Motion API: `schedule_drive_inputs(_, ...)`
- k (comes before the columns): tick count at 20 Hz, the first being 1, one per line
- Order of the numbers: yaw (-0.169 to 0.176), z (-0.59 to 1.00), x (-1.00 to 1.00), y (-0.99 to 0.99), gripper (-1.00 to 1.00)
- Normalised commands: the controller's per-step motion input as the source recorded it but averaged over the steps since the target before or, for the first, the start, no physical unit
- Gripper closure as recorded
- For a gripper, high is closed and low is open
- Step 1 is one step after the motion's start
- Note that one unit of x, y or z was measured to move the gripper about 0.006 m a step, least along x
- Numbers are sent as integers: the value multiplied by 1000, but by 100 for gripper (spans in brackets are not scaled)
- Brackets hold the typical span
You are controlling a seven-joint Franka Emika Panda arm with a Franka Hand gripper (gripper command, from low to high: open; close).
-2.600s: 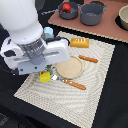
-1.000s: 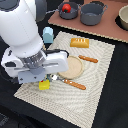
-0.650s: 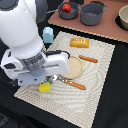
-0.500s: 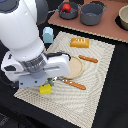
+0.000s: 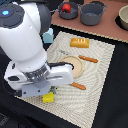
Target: Interact with the objects in diverse but meaningful ways.
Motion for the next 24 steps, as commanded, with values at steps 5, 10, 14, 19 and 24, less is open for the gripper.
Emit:
schedule_drive_inputs(5, 76, 272, 702, 0, 100)
schedule_drive_inputs(10, 3, 263, 788, -90, -100)
schedule_drive_inputs(14, 0, 519, 741, -240, -100)
schedule_drive_inputs(19, 3, 780, 725, -237, -100)
schedule_drive_inputs(24, 34, 1000, 464, 255, -100)
